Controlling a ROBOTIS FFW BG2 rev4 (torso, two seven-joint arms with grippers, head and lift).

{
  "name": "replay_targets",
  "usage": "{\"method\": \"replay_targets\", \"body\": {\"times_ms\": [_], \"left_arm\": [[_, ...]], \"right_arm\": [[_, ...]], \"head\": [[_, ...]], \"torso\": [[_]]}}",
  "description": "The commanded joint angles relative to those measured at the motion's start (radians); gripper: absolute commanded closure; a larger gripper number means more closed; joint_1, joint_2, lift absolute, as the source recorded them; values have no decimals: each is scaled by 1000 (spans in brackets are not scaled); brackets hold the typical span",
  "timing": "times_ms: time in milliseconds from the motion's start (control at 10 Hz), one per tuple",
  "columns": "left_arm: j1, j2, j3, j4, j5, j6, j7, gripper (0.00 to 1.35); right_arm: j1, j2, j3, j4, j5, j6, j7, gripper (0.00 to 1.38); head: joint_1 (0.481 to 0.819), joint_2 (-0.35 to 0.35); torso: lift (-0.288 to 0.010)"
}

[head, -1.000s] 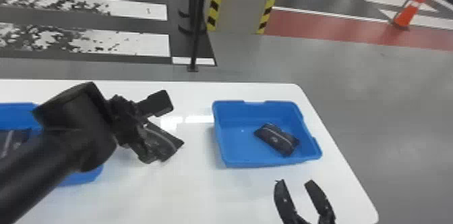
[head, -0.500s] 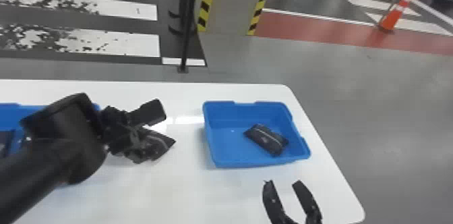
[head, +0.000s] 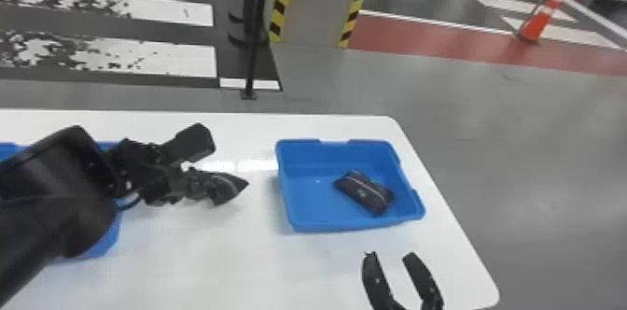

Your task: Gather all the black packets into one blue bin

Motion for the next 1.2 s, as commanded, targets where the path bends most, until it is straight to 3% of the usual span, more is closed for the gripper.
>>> {"method": "replay_targets", "body": {"times_ms": [0,300,500,700,800,900,1000,1100], "left_arm": [[89,22,160,-153,-52,-13,-18,1153],[320,59,448,-492,-89,41,-64,1153],[509,63,649,-720,-141,105,-80,1153],[575,67,745,-750,-145,88,-91,1133],[610,63,787,-747,-131,34,-80,834],[654,50,838,-747,-101,-10,-60,223],[683,39,878,-747,-79,-52,-58,-2],[718,36,900,-750,-22,-143,-52,145]], "right_arm": [[6,1,-2,-5,0,0,0,200],[10,1,-2,-10,0,0,0,200],[15,1,-2,-12,0,0,0,200],[15,1,-2,-12,8,0,0,199],[10,1,0,-8,12,0,0,197],[10,1,0,-8,12,0,0,197],[8,1,0,-8,22,0,-2,194],[3,1,0,-8,44,2,-2,194]], "head": [[695,-331],[695,-278],[695,-204],[695,-127],[695,-85],[695,-55],[695,-32],[695,-13]], "torso": [[-110],[-110],[-110],[-110],[-110],[-110],[-110],[-110]]}}
